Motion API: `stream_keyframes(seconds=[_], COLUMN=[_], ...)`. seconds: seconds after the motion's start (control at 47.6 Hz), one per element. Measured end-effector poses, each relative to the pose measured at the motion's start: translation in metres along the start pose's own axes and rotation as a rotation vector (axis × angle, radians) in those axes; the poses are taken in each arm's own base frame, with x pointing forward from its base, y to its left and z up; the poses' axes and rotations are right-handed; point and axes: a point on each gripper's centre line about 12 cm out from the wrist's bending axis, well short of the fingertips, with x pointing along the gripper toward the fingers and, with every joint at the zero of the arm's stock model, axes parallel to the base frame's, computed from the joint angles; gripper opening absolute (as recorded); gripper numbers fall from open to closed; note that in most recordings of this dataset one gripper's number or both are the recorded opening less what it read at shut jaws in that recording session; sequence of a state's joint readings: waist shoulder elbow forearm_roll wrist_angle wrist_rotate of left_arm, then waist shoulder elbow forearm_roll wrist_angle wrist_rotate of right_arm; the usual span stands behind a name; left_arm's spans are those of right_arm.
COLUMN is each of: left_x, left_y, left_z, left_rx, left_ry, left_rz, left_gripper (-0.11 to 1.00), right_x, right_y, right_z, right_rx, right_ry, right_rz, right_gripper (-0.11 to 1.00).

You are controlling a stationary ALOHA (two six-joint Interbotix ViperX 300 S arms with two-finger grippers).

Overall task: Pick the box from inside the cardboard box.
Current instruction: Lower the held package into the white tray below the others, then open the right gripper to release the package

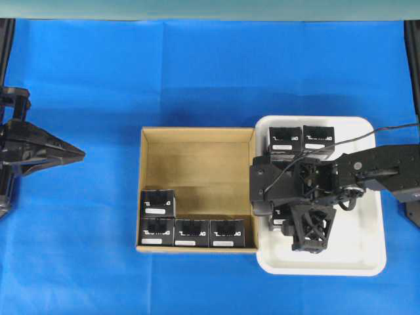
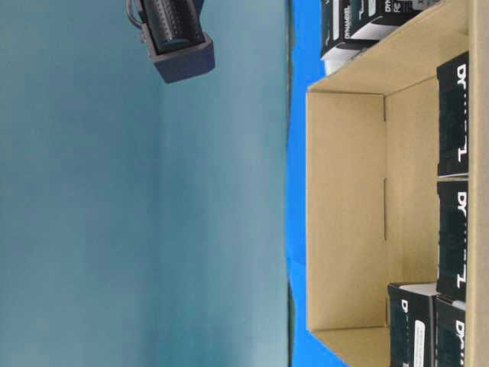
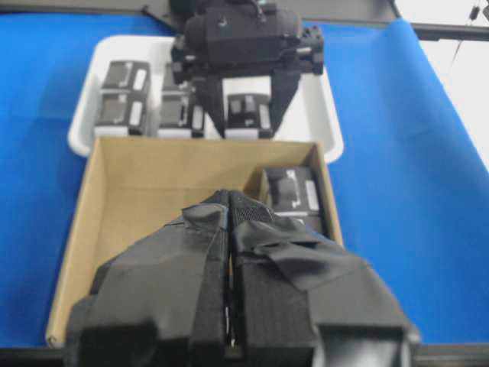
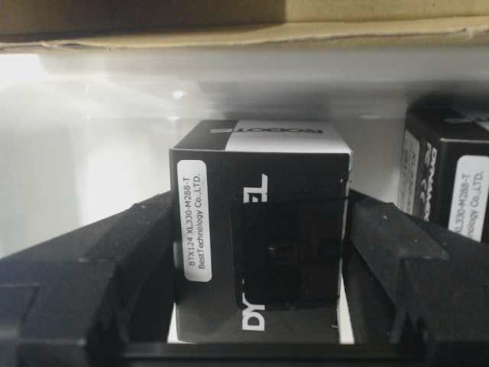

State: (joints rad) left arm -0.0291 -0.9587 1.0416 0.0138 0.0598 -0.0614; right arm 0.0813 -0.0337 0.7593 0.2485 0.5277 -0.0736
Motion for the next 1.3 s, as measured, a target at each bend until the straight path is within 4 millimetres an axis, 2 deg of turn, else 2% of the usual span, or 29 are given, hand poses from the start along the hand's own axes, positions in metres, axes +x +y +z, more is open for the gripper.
stream_keyframes(seconds=[0.21,0.252,0.336,0.441,0.903,1.008,1.302], left_x=[0.000,0.000,0.000,0.000,0.000,0.000,0.000], left_y=[0.000,0.000,0.000,0.000,0.000,0.000,0.000], left_z=[0.000,0.000,0.000,0.000,0.000,0.000,0.000], left_rx=[0.000,0.002,0.002,0.002,0.002,0.003,0.002], left_ry=[0.000,0.000,0.000,0.000,0.000,0.000,0.000], left_rz=[-0.002,0.000,0.000,0.000,0.000,0.000,0.000], left_gripper=[-0.03,-0.03,-0.03,-0.03,-0.03,-0.03,-0.03], right_x=[0.000,0.000,0.000,0.000,-0.005,-0.014,-0.060], right_y=[-0.001,0.000,0.000,0.000,0.001,0.003,0.004], right_z=[0.001,0.001,0.002,0.004,0.011,0.016,0.039], right_rx=[0.001,0.000,0.000,0.000,0.000,-0.001,0.001], right_ry=[-0.009,-0.009,-0.014,-0.029,-0.064,-0.085,-0.234], right_rz=[-0.001,-0.001,-0.001,-0.002,-0.001,0.006,0.020], right_gripper=[0.63,0.67,0.83,0.91,0.92,0.92,0.92])
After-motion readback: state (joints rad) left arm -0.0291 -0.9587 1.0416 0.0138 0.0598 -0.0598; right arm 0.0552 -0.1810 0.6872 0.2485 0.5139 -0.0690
